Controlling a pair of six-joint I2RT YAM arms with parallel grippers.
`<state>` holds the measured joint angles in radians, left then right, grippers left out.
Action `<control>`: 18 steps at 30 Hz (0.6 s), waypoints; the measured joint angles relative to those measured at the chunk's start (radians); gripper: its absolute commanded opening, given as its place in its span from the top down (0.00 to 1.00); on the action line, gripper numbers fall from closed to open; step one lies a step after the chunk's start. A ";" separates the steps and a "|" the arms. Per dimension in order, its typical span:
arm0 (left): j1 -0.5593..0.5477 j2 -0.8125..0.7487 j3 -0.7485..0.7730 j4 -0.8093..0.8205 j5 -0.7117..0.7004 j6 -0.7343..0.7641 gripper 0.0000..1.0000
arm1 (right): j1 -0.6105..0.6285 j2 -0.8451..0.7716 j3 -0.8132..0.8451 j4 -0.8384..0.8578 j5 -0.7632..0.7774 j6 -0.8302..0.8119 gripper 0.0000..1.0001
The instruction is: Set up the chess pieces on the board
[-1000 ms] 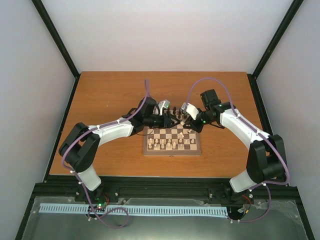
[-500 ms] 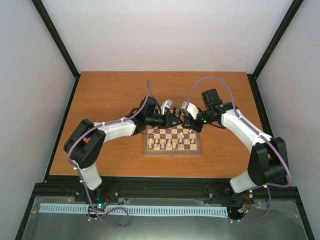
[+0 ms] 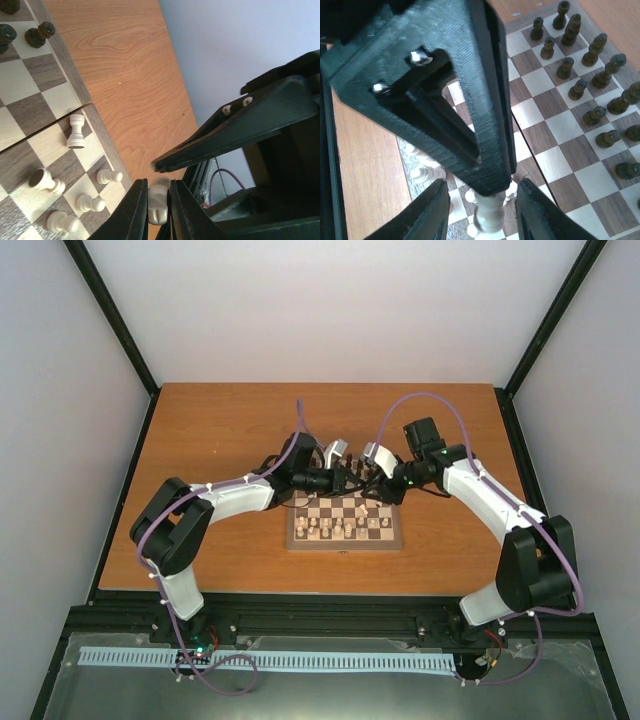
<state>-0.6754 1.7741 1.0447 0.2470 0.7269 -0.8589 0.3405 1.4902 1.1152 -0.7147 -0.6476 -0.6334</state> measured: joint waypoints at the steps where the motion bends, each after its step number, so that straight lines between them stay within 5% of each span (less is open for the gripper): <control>1: 0.000 0.000 0.005 -0.019 -0.006 0.011 0.90 | -0.003 -0.003 0.000 -0.001 -0.006 -0.002 0.58; 11: -0.040 -0.010 0.088 -0.291 -0.212 0.279 0.90 | -0.302 -0.006 0.015 -0.081 -0.176 0.002 0.56; 18: -0.190 -0.013 0.163 -0.440 -0.396 0.488 0.90 | -0.385 -0.007 0.047 -0.050 -0.118 0.151 0.55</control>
<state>-0.8650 1.7611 1.2076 -0.1928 0.3305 -0.3710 -0.0444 1.4830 1.1622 -0.7647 -0.7654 -0.4824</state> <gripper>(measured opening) 0.126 0.444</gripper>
